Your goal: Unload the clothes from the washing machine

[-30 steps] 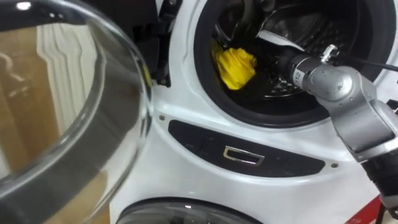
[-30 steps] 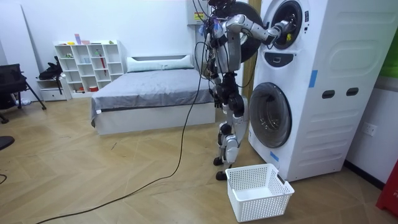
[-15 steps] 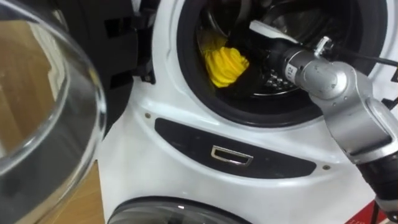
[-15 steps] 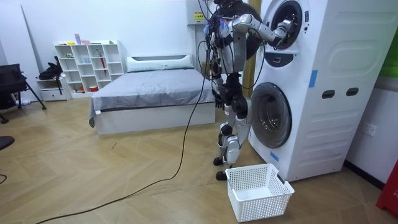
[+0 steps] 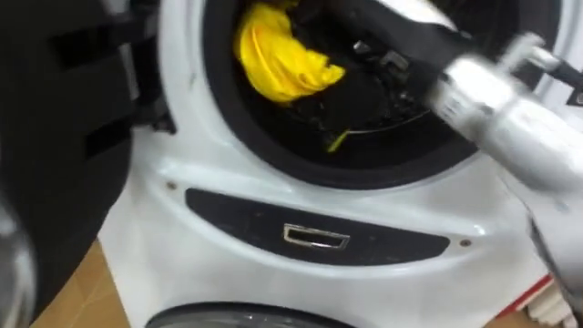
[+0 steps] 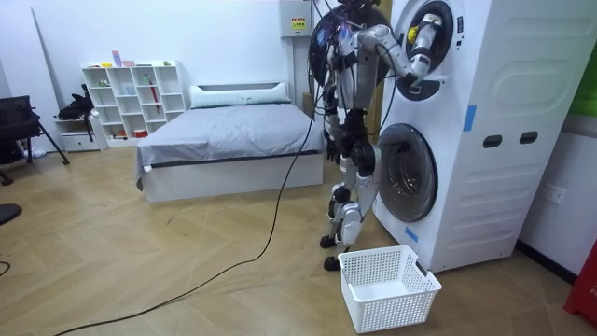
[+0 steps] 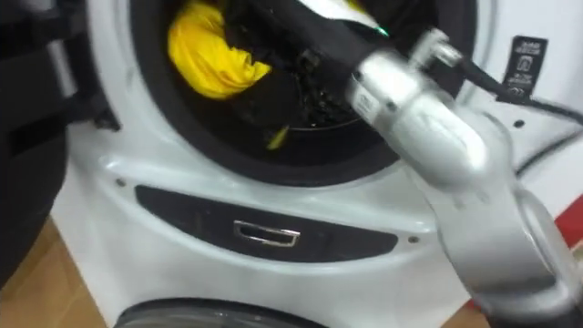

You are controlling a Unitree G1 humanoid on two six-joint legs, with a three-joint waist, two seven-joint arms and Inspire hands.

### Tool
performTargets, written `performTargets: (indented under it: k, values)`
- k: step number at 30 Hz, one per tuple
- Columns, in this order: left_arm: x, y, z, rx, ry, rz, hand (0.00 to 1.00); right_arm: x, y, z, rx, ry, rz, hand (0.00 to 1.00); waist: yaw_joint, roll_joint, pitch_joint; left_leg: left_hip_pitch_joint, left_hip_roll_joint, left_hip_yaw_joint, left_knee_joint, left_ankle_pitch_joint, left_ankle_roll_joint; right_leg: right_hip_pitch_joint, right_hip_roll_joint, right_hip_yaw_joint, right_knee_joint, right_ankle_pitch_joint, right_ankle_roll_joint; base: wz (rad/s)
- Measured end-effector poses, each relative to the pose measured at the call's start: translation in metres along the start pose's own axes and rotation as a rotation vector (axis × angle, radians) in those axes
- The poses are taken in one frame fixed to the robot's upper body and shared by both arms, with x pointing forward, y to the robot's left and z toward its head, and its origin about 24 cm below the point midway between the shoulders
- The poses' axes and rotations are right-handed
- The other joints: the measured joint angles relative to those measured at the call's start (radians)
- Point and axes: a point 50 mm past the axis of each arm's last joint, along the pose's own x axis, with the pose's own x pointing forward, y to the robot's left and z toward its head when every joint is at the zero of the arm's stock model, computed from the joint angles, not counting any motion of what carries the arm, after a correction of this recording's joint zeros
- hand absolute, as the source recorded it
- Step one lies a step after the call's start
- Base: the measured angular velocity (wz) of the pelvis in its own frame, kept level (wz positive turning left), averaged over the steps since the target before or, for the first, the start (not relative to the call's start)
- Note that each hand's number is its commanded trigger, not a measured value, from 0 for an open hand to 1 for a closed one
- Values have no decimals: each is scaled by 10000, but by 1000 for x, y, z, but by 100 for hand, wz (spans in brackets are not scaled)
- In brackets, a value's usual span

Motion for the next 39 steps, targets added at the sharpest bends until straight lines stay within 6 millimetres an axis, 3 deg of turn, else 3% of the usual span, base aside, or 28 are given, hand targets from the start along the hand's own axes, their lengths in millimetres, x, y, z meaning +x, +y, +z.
performTargets:
  k: [3, 5, 7, 11, 16, 21, 25, 29, 32, 35, 39]
  values:
    - [-1, -2, -7, -493, 137, -43, 0, -15, 1, 2, 521, -369, -1, 100, -603, 95, 4, -71, 2, 61, 39, -9, 7, -4, -8, 77, -1, 20, 33, -13]
    - [0, 1, -4, -754, -32, 34, 0, -19, 3, 3, 1221, -660, 93, 100, -663, 151, 13, -64, 17, 135, 43, -28, -3, -2, 8, 150, -10, 17, 37, -9]
    - [-1, -2, -4, -856, -210, 3, 0, -30, -6, -4, 1909, -363, -334, 100, -727, 185, -71, -42, 17, 165, 45, -72, 4, 12, 8, 157, -5, 9, 51, -5]
    - [-5, -3, -19, -836, 153, 152, 0, -46, -18, -13, 1875, 246, -1103, 100, -1098, 209, -125, -43, 27, 234, 107, -79, 3, 60, 8, 231, -14, 9, 51, -4]
    - [-7, -2, -32, -942, 551, 306, 0, -67, -11, -24, 2994, 1001, -1112, 100, -1372, 288, -200, 31, 6, 414, 148, -79, 3, -5, 22, 454, -58, -8, 36, -10]
    - [-7, 0, -38, -1059, 685, 422, 0, -75, -16, -26, 3666, 984, -1319, 100, -1610, 182, -250, 70, 2, 423, 143, -80, 7, 54, 20, 500, -155, -6, 38, -1]
    - [-7, 0, -38, -967, 625, 359, 0, -82, -23, -26, 3820, 880, -1624, 100, -1720, 111, -218, 115, 14, 499, 150, -151, 15, 139, 31, 504, -201, -2, 46, 0]
    - [-6, 1, -32, -1023, 467, 285, 0, -91, -21, -27, 4091, 1006, -1672, 100, -1722, 173, -194, 142, 43, 617, 150, -225, 26, 101, 44, 650, -193, -12, 67, -10]
    - [-4, 3, -26, -1097, 274, 335, 0, -100, -19, -29, 4291, 1344, -1691, 100, -1745, 291, -182, 137, 108, 920, 135, -311, 38, -48, 89, 930, -139, -1, 84, -29]
    - [-3, 5, -23, -1102, 211, 341, 0, -109, -18, -32, 4351, 1733, -1693, 100, -2089, 450, -186, 136, 172, 1197, 97, -369, 48, -196, 145, 1208, -80, 51, 156, -28]
    - [1, 6, 1, -792, -447, 286, 0, -126, -7, -46, 4674, 2918, -1476, 100, -2302, 627, -77, 176, 296, 2001, 93, -449, 29, -530, 279, 2007, 201, 74, 152, -57]
